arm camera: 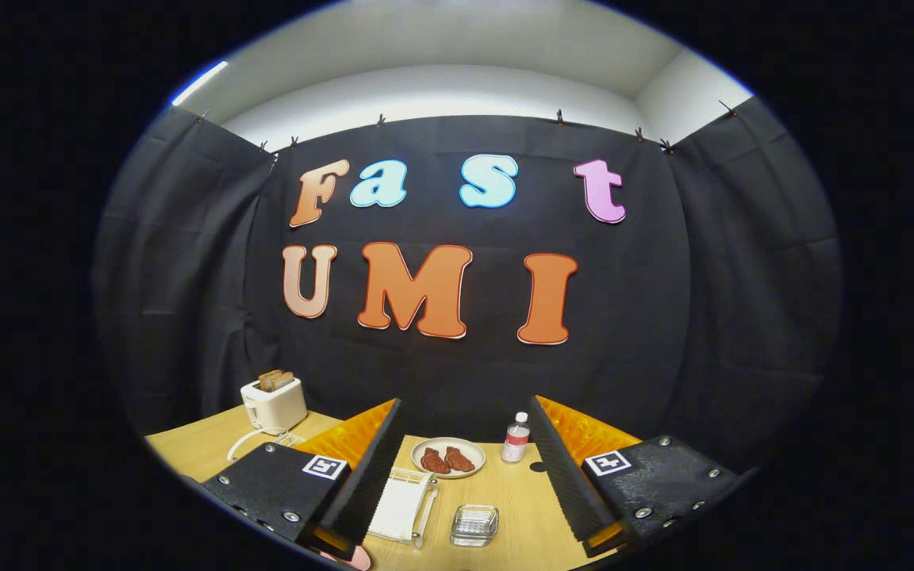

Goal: Take the plate from the dish rack, then take the spoon from the basket and place it into the plate.

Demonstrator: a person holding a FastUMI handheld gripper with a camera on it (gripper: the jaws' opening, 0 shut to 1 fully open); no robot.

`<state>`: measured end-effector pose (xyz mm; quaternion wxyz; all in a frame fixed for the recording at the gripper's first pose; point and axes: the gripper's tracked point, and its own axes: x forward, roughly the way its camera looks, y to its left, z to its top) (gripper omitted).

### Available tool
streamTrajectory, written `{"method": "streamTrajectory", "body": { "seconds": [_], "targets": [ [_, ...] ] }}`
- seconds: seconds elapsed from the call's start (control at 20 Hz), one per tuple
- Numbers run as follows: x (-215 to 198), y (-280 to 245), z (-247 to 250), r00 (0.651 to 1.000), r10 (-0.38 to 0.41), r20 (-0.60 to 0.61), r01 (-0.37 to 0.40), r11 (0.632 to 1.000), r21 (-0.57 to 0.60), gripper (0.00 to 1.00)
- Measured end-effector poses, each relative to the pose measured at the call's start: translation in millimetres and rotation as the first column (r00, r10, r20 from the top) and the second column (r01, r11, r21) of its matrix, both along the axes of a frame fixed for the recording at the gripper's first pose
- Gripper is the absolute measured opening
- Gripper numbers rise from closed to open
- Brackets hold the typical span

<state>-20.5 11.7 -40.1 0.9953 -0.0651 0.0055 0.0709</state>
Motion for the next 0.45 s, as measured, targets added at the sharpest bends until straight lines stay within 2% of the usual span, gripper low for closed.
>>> {"method": "streamTrajectory", "body": {
  "seconds": [0.45],
  "targets": [
    [-4, 15, 19, 0.996, 0.031, 0.082, -0.027, 0.999, -0.047, 0.94]
  ]
}}
